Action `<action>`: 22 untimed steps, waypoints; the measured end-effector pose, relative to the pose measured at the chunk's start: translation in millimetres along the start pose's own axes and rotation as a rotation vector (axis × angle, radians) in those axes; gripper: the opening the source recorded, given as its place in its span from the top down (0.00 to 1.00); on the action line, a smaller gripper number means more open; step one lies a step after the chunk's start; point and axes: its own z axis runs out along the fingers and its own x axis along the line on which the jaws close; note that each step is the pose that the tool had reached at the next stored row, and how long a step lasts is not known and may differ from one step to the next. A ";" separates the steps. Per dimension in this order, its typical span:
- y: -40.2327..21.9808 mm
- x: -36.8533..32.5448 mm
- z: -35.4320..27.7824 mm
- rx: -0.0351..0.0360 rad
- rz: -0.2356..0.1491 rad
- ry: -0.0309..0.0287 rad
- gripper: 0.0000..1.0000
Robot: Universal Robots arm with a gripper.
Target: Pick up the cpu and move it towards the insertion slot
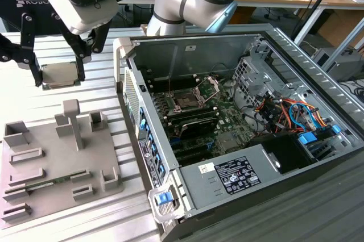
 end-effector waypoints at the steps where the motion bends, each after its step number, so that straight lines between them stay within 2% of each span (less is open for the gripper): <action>1: 0.0 -1.0 0.0 0.0000 0.000 0.0000 0.45; 22: -1.2 -28.6 0.0 -0.0001 0.000 0.0000 0.45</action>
